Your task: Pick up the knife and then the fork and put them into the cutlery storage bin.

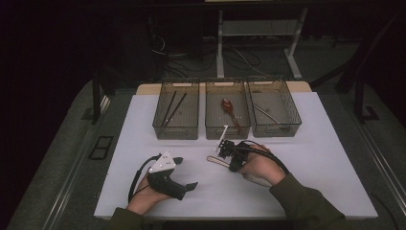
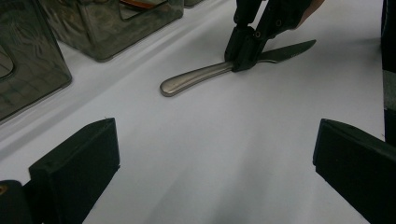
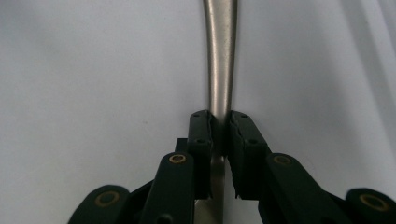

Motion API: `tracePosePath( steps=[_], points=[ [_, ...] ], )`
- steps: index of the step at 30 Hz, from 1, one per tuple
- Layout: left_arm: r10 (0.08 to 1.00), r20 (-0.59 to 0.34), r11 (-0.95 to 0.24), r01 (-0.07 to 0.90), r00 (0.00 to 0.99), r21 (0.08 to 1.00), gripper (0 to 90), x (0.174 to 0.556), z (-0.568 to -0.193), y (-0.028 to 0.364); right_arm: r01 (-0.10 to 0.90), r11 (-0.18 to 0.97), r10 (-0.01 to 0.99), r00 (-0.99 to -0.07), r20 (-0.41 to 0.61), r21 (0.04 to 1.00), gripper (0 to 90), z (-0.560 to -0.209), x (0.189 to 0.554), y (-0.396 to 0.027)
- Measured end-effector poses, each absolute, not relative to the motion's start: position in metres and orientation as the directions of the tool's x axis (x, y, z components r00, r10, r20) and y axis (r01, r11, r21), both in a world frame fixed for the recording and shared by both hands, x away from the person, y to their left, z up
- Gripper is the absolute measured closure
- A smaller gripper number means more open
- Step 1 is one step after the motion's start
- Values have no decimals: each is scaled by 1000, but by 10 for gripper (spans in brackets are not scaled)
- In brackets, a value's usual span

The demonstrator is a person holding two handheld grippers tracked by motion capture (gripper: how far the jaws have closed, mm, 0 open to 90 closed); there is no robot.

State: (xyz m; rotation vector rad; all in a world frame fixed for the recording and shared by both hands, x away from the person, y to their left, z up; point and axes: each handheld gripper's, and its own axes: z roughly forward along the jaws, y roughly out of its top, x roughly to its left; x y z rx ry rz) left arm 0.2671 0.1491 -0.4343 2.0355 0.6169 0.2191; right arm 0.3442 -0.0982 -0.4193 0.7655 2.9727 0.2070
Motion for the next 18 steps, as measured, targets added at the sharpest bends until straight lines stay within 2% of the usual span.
tracePosePath(
  steps=[9, 18],
  points=[
    [509, -92, -407, 334, 856, 851, 0, 267, -434, 150, 446, 879, 455, -890, -18, 169, 788, -419, 345, -102],
    [509, -93, -407, 334, 856, 850, 0, 268, -434, 150, 476, 849, 484, -875, 23, 231, 788, -416, 347, -115]
  ],
)
